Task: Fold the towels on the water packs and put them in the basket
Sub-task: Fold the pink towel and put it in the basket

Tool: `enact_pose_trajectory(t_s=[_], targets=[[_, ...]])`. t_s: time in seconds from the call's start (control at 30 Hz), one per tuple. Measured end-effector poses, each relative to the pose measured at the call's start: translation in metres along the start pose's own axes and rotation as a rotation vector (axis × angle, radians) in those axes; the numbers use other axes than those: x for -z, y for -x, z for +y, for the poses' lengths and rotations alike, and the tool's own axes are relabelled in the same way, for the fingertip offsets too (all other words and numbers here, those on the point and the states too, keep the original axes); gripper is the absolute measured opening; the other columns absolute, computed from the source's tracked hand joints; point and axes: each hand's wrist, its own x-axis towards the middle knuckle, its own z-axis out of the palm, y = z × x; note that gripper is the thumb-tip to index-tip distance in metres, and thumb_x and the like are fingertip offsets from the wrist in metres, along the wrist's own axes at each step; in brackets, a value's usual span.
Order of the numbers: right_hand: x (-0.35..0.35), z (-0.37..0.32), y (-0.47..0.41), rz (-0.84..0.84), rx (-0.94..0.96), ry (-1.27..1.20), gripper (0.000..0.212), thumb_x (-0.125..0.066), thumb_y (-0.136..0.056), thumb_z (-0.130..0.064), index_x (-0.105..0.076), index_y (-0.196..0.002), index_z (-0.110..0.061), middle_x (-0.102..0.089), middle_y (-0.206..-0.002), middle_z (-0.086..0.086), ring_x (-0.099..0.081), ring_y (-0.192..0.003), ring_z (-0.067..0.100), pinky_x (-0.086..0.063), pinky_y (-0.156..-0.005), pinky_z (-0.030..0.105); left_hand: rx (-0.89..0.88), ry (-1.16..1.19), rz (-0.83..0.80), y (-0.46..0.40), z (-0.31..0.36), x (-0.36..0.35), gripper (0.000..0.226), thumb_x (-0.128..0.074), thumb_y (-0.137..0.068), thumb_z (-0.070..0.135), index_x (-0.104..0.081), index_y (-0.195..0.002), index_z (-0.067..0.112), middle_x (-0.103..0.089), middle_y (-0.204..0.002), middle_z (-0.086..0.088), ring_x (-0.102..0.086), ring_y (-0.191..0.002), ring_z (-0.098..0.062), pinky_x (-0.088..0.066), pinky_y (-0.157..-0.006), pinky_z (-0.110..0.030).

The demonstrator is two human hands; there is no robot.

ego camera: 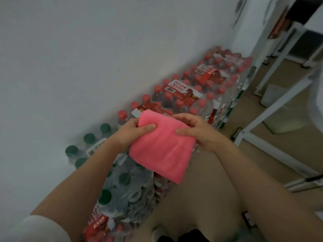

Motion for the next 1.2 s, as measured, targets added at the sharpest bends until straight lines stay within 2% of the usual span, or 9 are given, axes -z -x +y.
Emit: enact_pose_trajectory(t_s=[0.13, 0.23, 0.4, 0.53, 0.67, 0.8, 0.93, 1.03, 1.2], targets=[[0.033, 0.024, 0.029, 0.26, -0.13, -0.359, 0.015, -0.053, -0.089, -0.021, -0.065, -0.098, -0.017, -0.066, -0.093, 0.001, -0.062, -0.082, 0.014, -0.053, -0.072, 0.026, 0.084, 0.117, -0.014, -0.007, -0.006, -0.052, 0.023, -0.055, -0.086, 0.04, -0.059, -0.104, 0.026, -0.066, -0.104, 0.003, -0.061, -0.094, -0.013, -0.049, -0.084, -0.033], [0.053, 0.046, 0.065, 0.365, -0.164, -0.613, 0.036, -0.044, -0.09, -0.043, -0.065, -0.105, -0.019, -0.071, -0.101, 0.001, -0.066, -0.093, 0.015, -0.055, -0.081, 0.032, 0.116, 0.158, 0.002, -0.015, 0.002, -0.096, 0.032, -0.047, -0.092, 0.041, -0.052, -0.118, 0.023, -0.062, -0.111, 0.001, -0.058, -0.095, -0.012, -0.045, -0.088, -0.033], [0.087, 0.08, 0.143, 0.484, -0.173, -0.715, 0.049, -0.048, -0.083, -0.05, -0.056, -0.122, -0.022, -0.064, -0.119, 0.003, -0.06, -0.111, 0.023, -0.048, -0.089, 0.042, 0.244, 0.189, -0.1, -0.015, 0.008, -0.184, 0.033, -0.047, -0.092, 0.044, -0.057, -0.108, 0.016, -0.066, -0.092, 0.0, -0.061, -0.08, -0.01, -0.049, -0.063, -0.025], [0.113, 0.104, 0.213, 0.659, -0.199, -0.769, 0.038, -0.045, -0.09, -0.046, -0.059, -0.114, -0.021, -0.066, -0.111, 0.004, -0.062, -0.102, 0.021, -0.049, -0.082, 0.039, 0.319, 0.196, -0.241, -0.002, -0.004, -0.26, 0.03, -0.044, -0.094, 0.04, -0.057, -0.106, 0.016, -0.065, -0.097, -0.002, -0.061, -0.085, -0.013, -0.049, -0.069, -0.028], [0.14, 0.134, 0.292, 0.732, -0.31, -0.72, 0.06, -0.052, -0.075, -0.056, -0.055, -0.122, -0.019, -0.065, -0.115, 0.006, -0.062, -0.105, 0.023, -0.05, -0.081, 0.041, 0.314, 0.164, -0.304, 0.018, -0.03, -0.335, 0.036, -0.041, -0.097, 0.034, -0.053, -0.12, 0.009, -0.061, -0.116, -0.009, -0.06, -0.091, -0.015, -0.049, -0.076, -0.031], [0.159, 0.176, 0.365, 0.896, -0.33, -0.73, 0.046, -0.049, -0.09, -0.042, -0.054, -0.125, -0.012, -0.066, -0.109, 0.006, -0.063, -0.098, 0.02, -0.05, -0.082, 0.038, 0.4, 0.219, -0.389, 0.05, -0.067, -0.405, 0.039, -0.044, -0.096, 0.027, -0.047, -0.132, 0.013, -0.057, -0.125, -0.005, -0.059, -0.09, -0.013, -0.05, -0.079, -0.03], [0.174, 0.235, 0.436, 1.004, -0.333, -0.712, 0.044, -0.047, -0.094, -0.031, -0.046, -0.133, -0.012, -0.059, -0.126, 0.011, -0.058, -0.111, 0.025, -0.049, -0.091, 0.04, 0.494, 0.101, -0.627, 0.084, -0.128, -0.462, 0.058, -0.056, -0.09, 0.022, -0.03, -0.141, 0.031, -0.055, -0.129, 0.001, -0.06, -0.102, -0.017, -0.053, -0.079, -0.041], [0.18, 0.28, 0.483, 1.045, -0.346, -0.715, 0.04, -0.049, -0.094, -0.023, -0.046, -0.133, -0.014, -0.059, -0.126, 0.008, -0.059, -0.108, 0.022, -0.051, -0.078, 0.034, 0.469, -0.003, -0.656, 0.109, -0.174, -0.502, 0.083, -0.062, -0.085, 0.012, -0.01, -0.146, 0.035, -0.05, -0.133, -0.007, -0.057, -0.111, -0.026, -0.051, -0.088, -0.046], [0.183, 0.359, 0.537, 1.131, -0.434, -0.697, 0.052, -0.052, -0.085, 0.003, -0.04, -0.135, -0.009, -0.055, -0.128, 0.011, -0.057, -0.108, 0.024, -0.049, -0.079, 0.035, 0.331, -0.1, -0.683, 0.133, -0.236, -0.557, 0.08, -0.055, -0.088, 0.003, -0.009, -0.145, 0.038, -0.049, -0.131, -0.009, -0.054, -0.115, -0.025, -0.045, -0.099, -0.043]])
